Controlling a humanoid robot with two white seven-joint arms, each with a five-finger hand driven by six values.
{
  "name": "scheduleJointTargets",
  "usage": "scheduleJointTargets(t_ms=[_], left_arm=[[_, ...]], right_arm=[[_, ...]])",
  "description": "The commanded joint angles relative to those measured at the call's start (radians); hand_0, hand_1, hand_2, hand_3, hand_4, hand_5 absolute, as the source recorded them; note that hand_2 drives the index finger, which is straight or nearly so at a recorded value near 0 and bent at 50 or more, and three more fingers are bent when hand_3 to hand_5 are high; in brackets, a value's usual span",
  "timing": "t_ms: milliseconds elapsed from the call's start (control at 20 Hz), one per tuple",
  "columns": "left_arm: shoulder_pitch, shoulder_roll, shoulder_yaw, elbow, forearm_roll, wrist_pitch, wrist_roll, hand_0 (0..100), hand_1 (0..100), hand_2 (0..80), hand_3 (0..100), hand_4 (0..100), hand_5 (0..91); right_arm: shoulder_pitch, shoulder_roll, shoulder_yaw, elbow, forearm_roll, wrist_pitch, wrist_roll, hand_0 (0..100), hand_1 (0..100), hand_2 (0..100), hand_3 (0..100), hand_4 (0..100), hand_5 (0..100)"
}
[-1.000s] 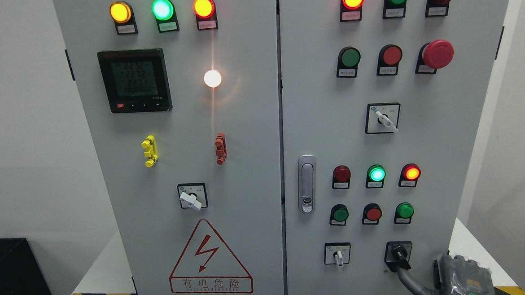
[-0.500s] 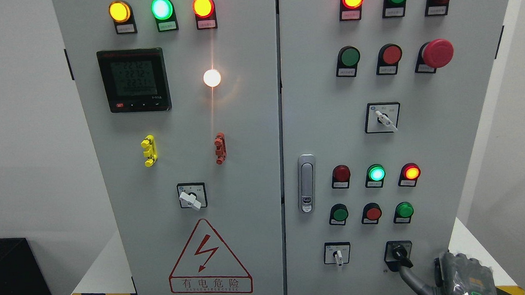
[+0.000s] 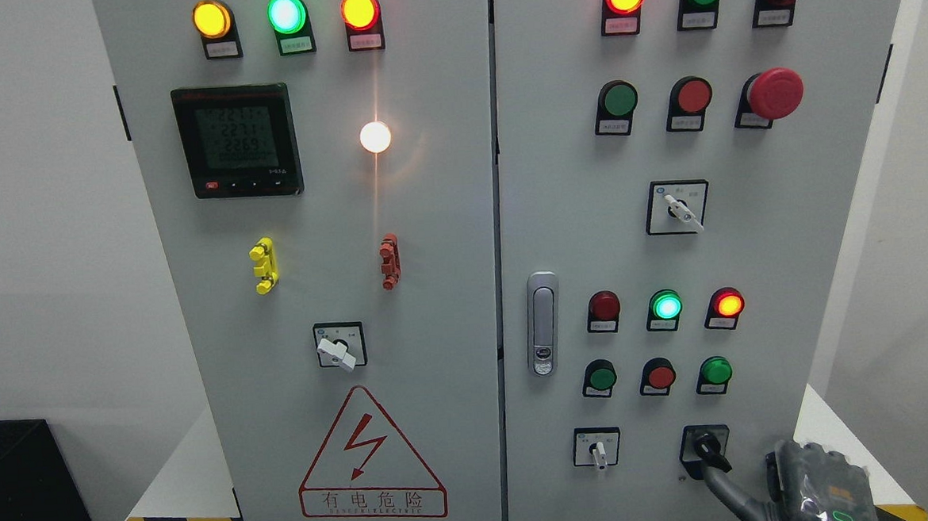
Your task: Flip black knob to close circuit
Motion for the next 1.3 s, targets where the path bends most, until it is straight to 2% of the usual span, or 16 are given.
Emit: scheduleJointTargets(t_ms=[0, 600, 950, 1250], left_arm=[[0.023, 0.000, 0.000, -0.031, 0.001, 0.001, -0.001, 12, 56, 0.0, 0, 0, 0.0], [0.023, 0.000, 0.000, -0.031, 0.001, 0.001, -0.001, 12, 56, 0.0, 0, 0, 0.0], [0.023, 0.000, 0.000, -0.031, 0.001, 0.001, -0.001, 12, 56, 0.0, 0, 0, 0.0], [0.023, 0.000, 0.000, -0.031, 0.001, 0.001, -0.001, 12, 56, 0.0, 0, 0, 0.0]], right_arm=[[0.000, -0.002, 0.003, -0.004, -0.002, 0.000, -0.020, 0, 0, 87, 100, 87, 88], [0.036, -0.002, 0.038, -0.025, -0.003, -0.026, -0.029, 0, 0, 87, 100, 87, 88], [0.057, -0.002, 0.084, -0.027, -0.003, -0.046, -0.033, 0, 0, 87, 100, 87, 87], [0.101, 0.003, 0.094, -0.097, -0.014, -0.046, -0.043, 0, 0, 86, 100, 87, 87]])
